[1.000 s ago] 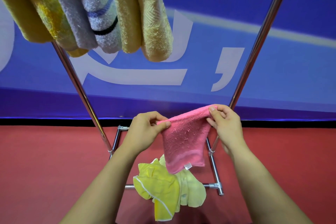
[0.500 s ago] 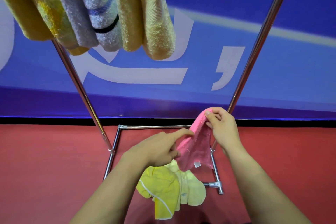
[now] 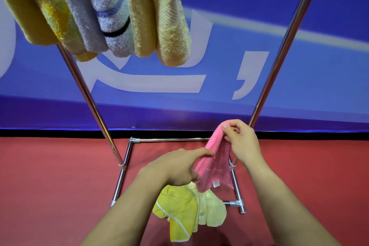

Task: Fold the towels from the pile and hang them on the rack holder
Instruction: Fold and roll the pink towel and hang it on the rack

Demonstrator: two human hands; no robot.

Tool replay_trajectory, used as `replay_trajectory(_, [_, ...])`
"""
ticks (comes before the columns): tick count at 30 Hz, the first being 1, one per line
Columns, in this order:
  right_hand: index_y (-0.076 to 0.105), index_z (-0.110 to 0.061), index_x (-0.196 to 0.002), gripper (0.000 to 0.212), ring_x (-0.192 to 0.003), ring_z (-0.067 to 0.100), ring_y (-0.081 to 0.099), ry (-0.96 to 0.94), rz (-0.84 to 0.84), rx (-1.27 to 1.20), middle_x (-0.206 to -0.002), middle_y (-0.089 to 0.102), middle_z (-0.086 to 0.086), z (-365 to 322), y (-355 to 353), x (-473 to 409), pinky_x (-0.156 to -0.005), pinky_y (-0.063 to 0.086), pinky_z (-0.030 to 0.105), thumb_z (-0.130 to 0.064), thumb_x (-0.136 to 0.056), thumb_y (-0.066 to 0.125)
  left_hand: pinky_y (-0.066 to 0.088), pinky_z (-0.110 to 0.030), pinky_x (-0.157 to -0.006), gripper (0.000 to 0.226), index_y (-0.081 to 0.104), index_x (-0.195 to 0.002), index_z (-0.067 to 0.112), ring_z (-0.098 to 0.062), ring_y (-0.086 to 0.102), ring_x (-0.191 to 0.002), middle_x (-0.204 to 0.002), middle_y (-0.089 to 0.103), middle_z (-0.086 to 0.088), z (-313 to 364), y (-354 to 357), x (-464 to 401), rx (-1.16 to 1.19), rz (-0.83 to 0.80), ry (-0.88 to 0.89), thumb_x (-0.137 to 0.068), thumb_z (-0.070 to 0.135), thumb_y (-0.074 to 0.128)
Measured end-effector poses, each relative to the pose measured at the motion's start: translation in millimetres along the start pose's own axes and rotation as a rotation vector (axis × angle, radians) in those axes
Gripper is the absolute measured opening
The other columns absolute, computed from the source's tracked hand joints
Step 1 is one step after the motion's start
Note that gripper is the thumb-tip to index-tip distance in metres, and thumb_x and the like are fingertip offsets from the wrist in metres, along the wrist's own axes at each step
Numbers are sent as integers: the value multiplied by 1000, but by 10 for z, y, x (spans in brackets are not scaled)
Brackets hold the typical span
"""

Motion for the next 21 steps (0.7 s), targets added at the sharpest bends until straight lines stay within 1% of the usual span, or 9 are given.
replay_trajectory(2, [72, -23, -90, 14, -92, 18, 71, -15, -8, 25, -87, 74, -4, -17, 16, 11, -97, 57, 46, -13, -97, 66, 46, -37, -85, 75, 26, -150, 56, -32, 62, -104, -110, 65, -7, -62, 6, -13, -52, 19, -38, -92, 35, 68])
replay_trajectory(6, [75, -30, -85, 13, -93, 18, 73, -35, -23, 68, -87, 77, -9, -36, 44, 34, -97, 56, 48, -23, -94, 71, 49, -41, -93, 76, 22, -153, 50, -35, 59, -116, -129, 63, -12, -204, -39, -57, -124, 126, -103, -92, 36, 65])
replay_trajectory(9, [77, -26, -87, 4, -89, 16, 75, -29, -38, 66, -87, 78, -8, -74, 64, 54, -95, 57, 46, -27, -90, 76, 52, -41, -95, 77, 28, -153, 42, -30, 65, -111, -123, 69, -10, -286, -64, -62, 74, 145, -147, -90, 30, 71])
replay_trajectory(10, [78, -24, -87, 3, -88, 14, 75, -29, -41, 71, -86, 79, -7, -90, 65, 60, -94, 57, 43, -27, -89, 77, 56, -40, -90, 76, 32, -152, 40, -25, 71, -101, -113, 73, -7, -306, -55, -63, 213, 148, -150, -90, 25, 74])
replay_trajectory(12, [79, -23, -87, 4, -85, 9, 74, -38, -60, 96, -84, 79, -9, -120, 81, 74, -89, 58, 34, -26, -87, 79, 60, -33, -69, 72, 38, -150, 31, -14, 75, -71, -86, 74, -2, -346, -56, -64, 470, 163, -158, -90, 13, 75])
replay_trajectory(14, [80, -24, -85, 1, -80, 5, 73, -48, -101, 103, -82, 79, -10, -152, 118, 94, -83, 56, 24, -24, -86, 81, 49, -20, -49, 70, 39, -149, 22, -6, 67, -52, -72, 70, -1, -358, -98, -52, 593, 187, -178, -91, 5, 74])
replay_trajectory(16, [80, -20, -87, 2, -77, 3, 71, -52, -163, 79, -82, 79, -7, -171, 177, 117, -77, 54, 17, -19, -86, 81, 43, -17, -44, 66, 40, -147, 17, -6, 65, -51, -73, 72, -8, -351, -142, -37, 652, 214, -192, -91, 3, 73])
replay_trajectory(18, [80, -15, -89, 3, -75, 0, 70, -55, -232, 78, -83, 79, -5, -176, 240, 147, -74, 53, 14, -15, -86, 81, 43, -19, -44, 62, 41, -143, 17, -12, 69, -59, -81, 75, -15, -339, -165, -14, 713, 226, -202, -92, 5, 73])
replay_trajectory(21, [80, -13, -93, 6, -81, 4, 73, -65, -350, 106, -89, 80, -3, -161, 351, 196, -79, 56, 18, -12, -87, 78, 43, -18, -45, 50, 48, -132, 19, -17, 73, -68, -87, 78, -13, -343, -181, 19, 817, 237, -232, -91, 7, 75])
Point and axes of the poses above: each hand's wrist, its own x-axis away from the middle knuckle, its own y-axis out of the palm, z = x × y, the point moved 6 cm from there along -x, towards the middle knuckle
